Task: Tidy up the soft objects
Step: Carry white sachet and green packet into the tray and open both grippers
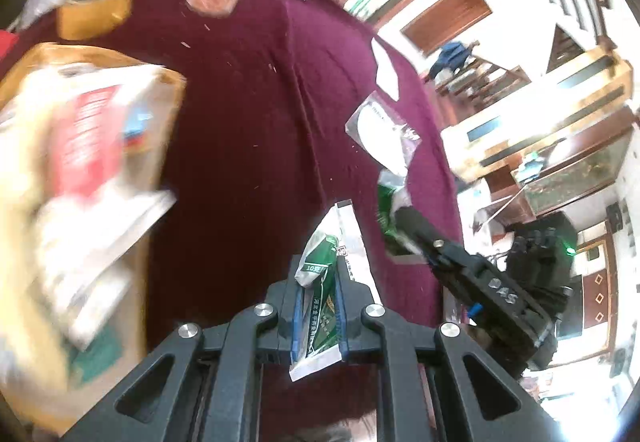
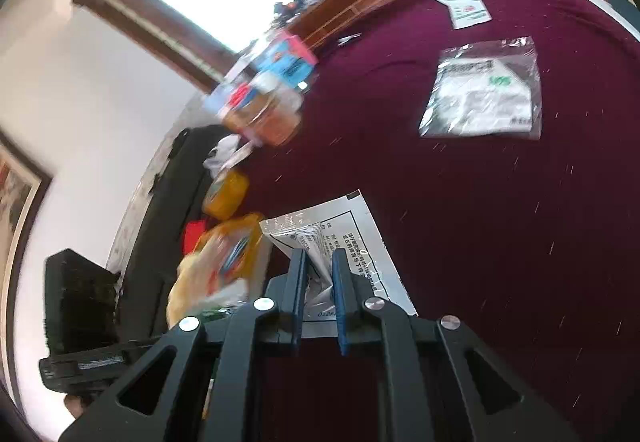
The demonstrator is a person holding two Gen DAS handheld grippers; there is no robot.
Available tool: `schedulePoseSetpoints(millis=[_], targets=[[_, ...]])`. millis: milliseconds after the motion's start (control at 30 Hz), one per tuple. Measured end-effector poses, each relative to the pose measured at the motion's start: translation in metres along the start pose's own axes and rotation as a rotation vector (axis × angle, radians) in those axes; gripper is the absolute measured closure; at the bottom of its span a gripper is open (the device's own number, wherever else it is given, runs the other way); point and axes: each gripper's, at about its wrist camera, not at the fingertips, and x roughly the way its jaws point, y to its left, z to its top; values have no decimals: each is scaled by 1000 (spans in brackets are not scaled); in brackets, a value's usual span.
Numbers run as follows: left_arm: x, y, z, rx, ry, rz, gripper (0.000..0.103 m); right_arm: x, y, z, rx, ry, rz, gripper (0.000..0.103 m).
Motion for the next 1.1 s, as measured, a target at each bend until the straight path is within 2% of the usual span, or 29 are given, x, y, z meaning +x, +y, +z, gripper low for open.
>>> schedulePoseSetpoints(millis=[100,267,533,667,800,967,1100], targets=[[-42,20,-23,-21,-62,13,91,-9,22,-34,-44,18,22,90],[-101,62,-41,-68,-163,83,91,-5,71,-83,-161,65,36,90],[-144,115,-34,-118,-257,154,91,26,131,-108,-261,150,112,90],[-146,133,-32,-121,-259,182,91,48,153,-128,-325,247,157,90],[-136,147,-17,-139,-250,193,91,72,167,-148,-409,278,90,90],[-125,155,7,-114,-242,214,91,86,170,-146,-424,234,45,90],[-109,161,27,-74,-235,259,91,108,163,-144,-353,299,87,90]])
